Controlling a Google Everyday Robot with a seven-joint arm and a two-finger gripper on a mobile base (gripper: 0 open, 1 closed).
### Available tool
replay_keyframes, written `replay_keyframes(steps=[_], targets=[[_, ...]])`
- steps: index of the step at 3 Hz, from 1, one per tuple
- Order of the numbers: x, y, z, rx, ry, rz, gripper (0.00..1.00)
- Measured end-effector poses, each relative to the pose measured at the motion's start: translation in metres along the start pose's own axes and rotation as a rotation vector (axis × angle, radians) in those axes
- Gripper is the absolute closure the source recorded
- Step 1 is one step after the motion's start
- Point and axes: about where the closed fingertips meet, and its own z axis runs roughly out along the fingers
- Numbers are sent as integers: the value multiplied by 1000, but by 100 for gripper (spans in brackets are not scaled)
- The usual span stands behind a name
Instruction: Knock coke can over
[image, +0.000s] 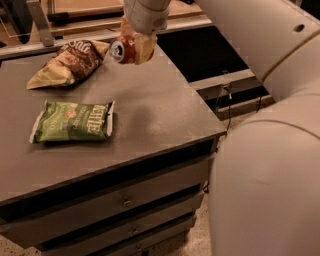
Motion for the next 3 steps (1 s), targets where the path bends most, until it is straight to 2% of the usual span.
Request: replay_keyframes(steps=[1, 3], targets=[[-15, 11, 24, 59, 5, -100, 100], [-35, 12, 93, 143, -75, -187, 98]])
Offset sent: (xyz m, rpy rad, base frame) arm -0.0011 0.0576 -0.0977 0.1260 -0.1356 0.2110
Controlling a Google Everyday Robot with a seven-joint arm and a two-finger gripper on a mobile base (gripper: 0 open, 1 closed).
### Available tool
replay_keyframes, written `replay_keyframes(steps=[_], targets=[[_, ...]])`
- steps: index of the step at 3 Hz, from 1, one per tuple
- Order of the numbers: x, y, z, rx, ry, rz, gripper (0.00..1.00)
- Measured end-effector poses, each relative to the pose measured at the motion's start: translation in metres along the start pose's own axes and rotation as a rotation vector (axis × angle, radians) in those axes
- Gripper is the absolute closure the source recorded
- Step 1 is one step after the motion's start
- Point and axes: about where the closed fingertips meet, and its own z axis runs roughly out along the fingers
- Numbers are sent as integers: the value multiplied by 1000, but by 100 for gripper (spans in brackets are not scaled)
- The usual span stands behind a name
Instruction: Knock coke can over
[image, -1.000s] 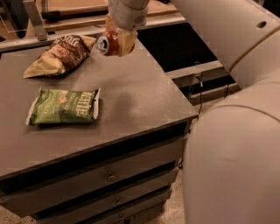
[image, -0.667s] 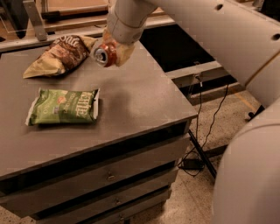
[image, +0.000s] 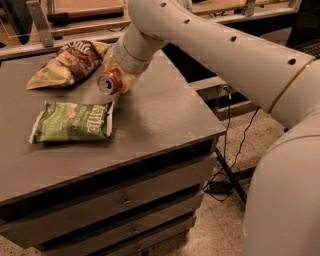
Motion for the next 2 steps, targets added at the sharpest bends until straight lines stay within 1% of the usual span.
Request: replay_keyframes(steps=[1, 2], targets=[[-3, -1, 14, 10, -7, -10, 74], [-2, -5, 14, 25, -11, 7, 52]])
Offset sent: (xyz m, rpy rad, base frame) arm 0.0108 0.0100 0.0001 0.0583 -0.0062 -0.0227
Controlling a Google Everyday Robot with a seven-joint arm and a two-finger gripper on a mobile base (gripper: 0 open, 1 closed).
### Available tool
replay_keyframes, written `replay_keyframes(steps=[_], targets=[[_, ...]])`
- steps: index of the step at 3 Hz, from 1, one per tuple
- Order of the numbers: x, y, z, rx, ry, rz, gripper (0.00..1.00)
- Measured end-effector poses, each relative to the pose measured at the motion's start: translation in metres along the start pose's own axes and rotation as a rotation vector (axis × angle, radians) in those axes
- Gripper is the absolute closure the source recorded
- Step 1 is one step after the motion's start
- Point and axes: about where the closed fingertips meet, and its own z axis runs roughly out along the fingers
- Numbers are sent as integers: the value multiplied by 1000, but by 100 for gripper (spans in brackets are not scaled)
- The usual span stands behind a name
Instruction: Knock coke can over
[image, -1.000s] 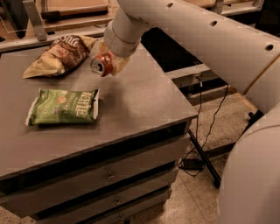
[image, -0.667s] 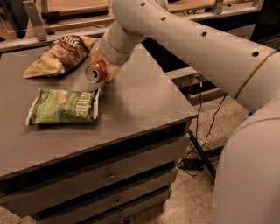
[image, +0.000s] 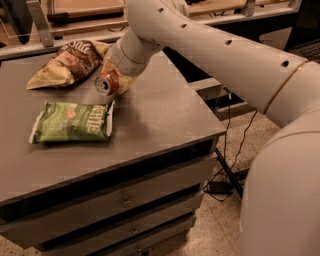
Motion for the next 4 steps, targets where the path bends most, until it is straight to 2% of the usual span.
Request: replay_keyframes(steps=[2, 3, 4], targets=[[-3, -13, -8, 13, -32, 15, 4], [-6, -14, -5, -6, -61, 17, 0], [-7, -14, -4, -16, -78, 26, 0]])
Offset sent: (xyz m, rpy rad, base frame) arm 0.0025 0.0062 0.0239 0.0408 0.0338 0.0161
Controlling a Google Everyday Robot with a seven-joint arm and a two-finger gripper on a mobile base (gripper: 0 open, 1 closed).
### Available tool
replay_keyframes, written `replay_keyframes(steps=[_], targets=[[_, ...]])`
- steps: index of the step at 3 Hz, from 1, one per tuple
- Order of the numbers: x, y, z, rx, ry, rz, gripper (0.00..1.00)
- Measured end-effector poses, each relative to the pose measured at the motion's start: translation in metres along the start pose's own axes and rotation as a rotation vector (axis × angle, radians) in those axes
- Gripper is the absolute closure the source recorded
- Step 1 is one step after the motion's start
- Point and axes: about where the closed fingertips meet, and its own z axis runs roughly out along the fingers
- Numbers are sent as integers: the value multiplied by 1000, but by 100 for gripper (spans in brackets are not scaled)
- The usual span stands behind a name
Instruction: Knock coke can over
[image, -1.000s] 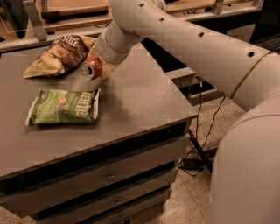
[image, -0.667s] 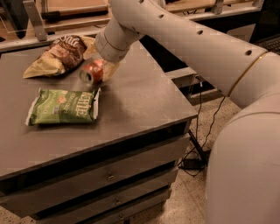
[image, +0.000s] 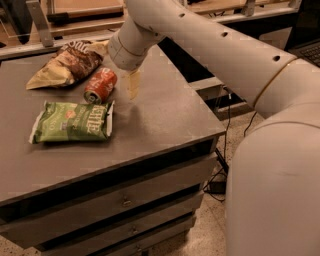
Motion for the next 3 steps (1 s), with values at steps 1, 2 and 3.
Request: replay_keyframes(steps=[1, 2, 3], targets=[[2, -1, 0, 4, -14, 19, 0], [6, -8, -4, 32, -46, 59, 0], [19, -12, -13, 67, -118, 125, 0]])
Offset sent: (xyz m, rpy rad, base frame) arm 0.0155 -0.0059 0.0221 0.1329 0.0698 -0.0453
